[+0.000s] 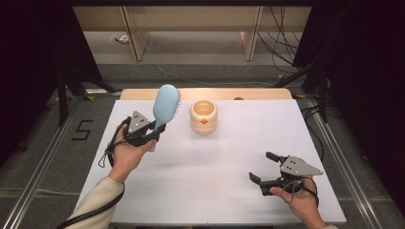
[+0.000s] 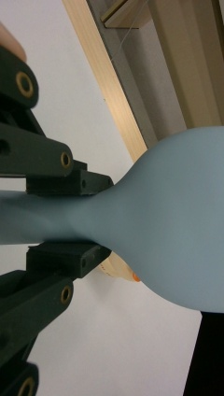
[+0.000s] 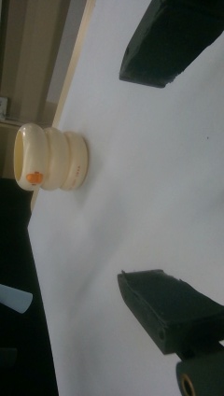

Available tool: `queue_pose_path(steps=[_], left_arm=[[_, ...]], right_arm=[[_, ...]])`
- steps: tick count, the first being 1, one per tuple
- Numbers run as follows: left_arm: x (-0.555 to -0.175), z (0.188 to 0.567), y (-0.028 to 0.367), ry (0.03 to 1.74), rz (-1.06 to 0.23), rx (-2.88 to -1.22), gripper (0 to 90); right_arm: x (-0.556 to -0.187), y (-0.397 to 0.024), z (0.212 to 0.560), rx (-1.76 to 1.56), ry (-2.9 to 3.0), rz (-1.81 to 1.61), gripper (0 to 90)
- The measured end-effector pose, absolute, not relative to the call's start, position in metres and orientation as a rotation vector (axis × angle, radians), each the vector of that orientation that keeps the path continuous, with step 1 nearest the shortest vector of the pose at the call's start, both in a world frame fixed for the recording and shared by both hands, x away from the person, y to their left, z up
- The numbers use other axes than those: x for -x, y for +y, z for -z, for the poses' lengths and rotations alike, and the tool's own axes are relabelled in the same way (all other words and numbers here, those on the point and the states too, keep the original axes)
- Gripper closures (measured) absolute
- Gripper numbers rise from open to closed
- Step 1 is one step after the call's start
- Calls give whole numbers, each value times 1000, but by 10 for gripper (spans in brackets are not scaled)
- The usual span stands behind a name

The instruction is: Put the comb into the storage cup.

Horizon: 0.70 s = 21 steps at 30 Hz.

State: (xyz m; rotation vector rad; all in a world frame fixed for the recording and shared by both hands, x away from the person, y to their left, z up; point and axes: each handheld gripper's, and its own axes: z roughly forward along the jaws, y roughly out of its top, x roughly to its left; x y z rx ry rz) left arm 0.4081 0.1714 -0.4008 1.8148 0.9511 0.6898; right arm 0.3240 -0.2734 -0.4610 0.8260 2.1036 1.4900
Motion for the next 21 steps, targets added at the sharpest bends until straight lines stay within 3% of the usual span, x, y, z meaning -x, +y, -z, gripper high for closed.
queue_pose_path(steps=[21], left_arm=[[-414, 395, 163, 937, -692, -1804, 695]], right_arm=[[-324, -273, 461, -826, 2101, -1493, 51]])
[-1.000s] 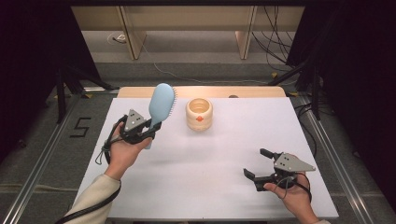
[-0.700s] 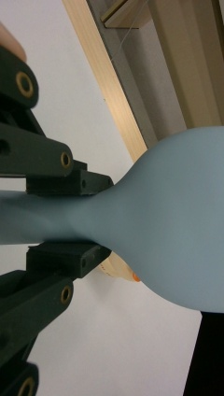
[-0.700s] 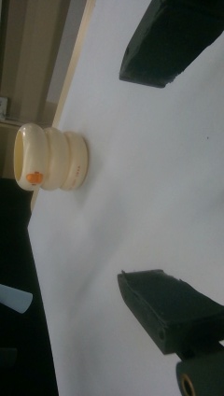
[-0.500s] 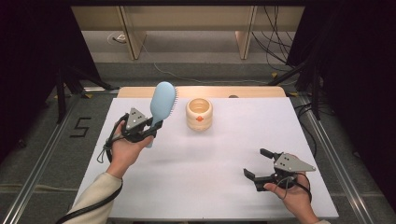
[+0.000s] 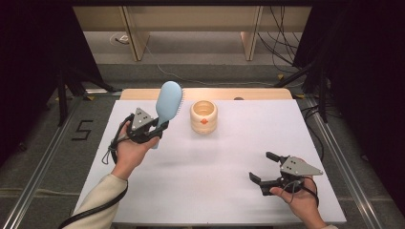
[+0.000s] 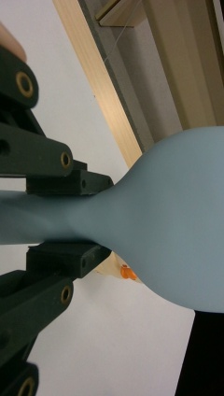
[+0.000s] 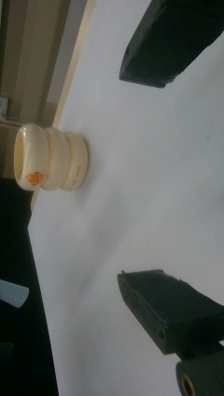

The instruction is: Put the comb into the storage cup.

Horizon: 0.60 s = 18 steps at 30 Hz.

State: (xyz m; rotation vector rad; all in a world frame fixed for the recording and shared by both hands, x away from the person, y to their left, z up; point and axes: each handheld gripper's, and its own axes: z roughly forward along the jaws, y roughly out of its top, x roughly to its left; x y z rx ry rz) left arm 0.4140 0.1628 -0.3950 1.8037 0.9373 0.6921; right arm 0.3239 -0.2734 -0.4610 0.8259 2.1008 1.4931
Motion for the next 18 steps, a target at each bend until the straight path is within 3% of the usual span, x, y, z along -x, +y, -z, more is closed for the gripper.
queue_pose_path(steps=[18], left_arm=[[-418, 393, 159, 939, -686, -1794, 695]], right_arm=[[-324, -273, 461, -826, 2100, -1492, 51]])
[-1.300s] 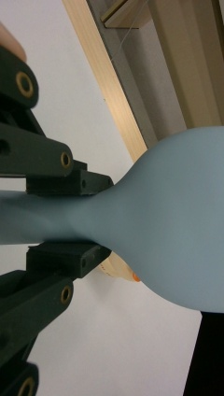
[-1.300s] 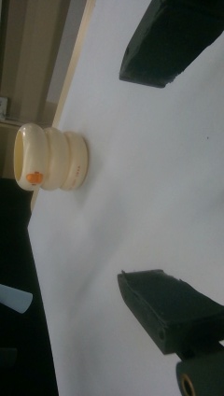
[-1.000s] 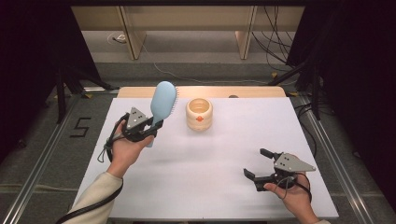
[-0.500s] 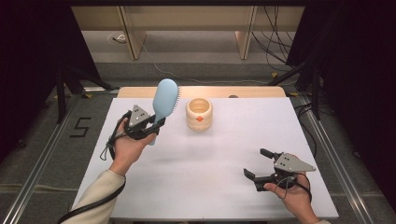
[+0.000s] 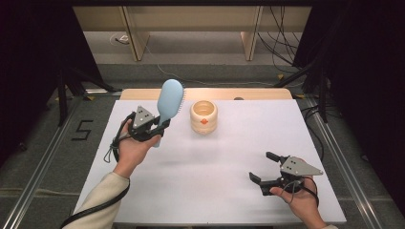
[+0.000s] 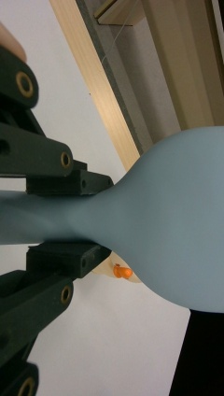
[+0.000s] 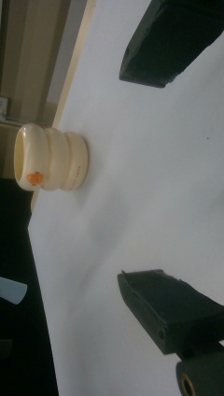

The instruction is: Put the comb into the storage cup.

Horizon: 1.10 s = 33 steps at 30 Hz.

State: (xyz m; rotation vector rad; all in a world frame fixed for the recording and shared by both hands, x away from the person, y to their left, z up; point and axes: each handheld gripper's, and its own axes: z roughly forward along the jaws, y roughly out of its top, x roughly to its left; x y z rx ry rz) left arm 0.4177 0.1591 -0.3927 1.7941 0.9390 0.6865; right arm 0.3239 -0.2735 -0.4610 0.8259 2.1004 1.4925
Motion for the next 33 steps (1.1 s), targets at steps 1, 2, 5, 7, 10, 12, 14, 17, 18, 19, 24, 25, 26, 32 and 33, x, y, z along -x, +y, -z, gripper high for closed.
queue_pose_path(steps=[1, 2, 5, 7, 10, 12, 14, 17, 18, 19, 24, 25, 26, 32, 33], left_arm=[[-418, 392, 159, 939, -686, -1793, 695], [-418, 392, 159, 939, -686, -1792, 695], [-419, 392, 158, 936, -684, -1790, 695], [-419, 391, 157, 937, -684, -1789, 695], [-420, 391, 157, 936, -683, -1790, 695], [-420, 391, 156, 937, -682, -1789, 695], [-420, 391, 156, 938, -681, -1787, 695], [-420, 390, 156, 937, -681, -1785, 695], [-420, 390, 156, 934, -681, -1787, 696], [-421, 390, 155, 935, -680, -1786, 695], [-421, 390, 154, 933, -680, -1783, 695], [-421, 389, 154, 933, -679, -1783, 695], [-421, 389, 154, 933, -679, -1783, 695], [-423, 388, 152, 930, -677, -1781, 695], [-423, 388, 152, 929, -676, -1781, 695]], right_arm=[[-324, -274, 461, -826, 2101, -1493, 51], [-324, -274, 461, -826, 2101, -1493, 52], [-324, -274, 461, -825, 2100, -1493, 51], [-324, -274, 461, -828, 2102, -1491, 51], [-324, -274, 461, -822, 2098, -1493, 51], [-324, -274, 461, -823, 2100, -1493, 51], [-324, -274, 461, -823, 2099, -1493, 51], [-324, -274, 461, -823, 2099, -1494, 51], [-324, -274, 461, -824, 2099, -1494, 51], [-324, -274, 461, -824, 2099, -1492, 51], [-324, -274, 461, -824, 2099, -1493, 51], [-324, -274, 461, -824, 2100, -1492, 51], [-324, -274, 461, -825, 2100, -1491, 52], [-324, -274, 461, -826, 2100, -1492, 51], [-324, -274, 461, -825, 2100, -1492, 51]])
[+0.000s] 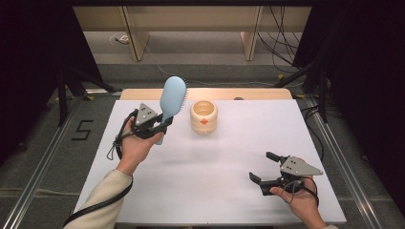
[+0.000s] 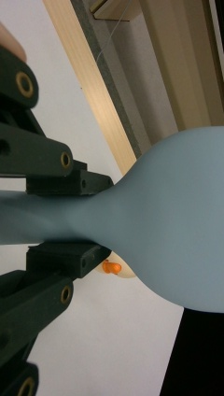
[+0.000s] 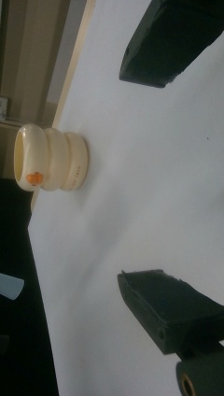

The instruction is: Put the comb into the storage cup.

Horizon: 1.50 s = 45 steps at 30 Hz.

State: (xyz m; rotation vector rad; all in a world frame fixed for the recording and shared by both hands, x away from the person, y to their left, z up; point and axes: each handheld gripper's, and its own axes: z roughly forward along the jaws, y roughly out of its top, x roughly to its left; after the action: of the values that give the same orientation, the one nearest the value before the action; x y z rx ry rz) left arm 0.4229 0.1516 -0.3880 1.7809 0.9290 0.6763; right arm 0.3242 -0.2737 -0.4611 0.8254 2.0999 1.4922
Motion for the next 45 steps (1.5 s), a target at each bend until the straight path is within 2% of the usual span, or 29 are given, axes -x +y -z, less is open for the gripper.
queue_pose_path(steps=[45], left_arm=[[-431, 385, 141, 917, -672, -1775, 695]], right_arm=[[-324, -274, 461, -829, 2097, -1493, 52]])
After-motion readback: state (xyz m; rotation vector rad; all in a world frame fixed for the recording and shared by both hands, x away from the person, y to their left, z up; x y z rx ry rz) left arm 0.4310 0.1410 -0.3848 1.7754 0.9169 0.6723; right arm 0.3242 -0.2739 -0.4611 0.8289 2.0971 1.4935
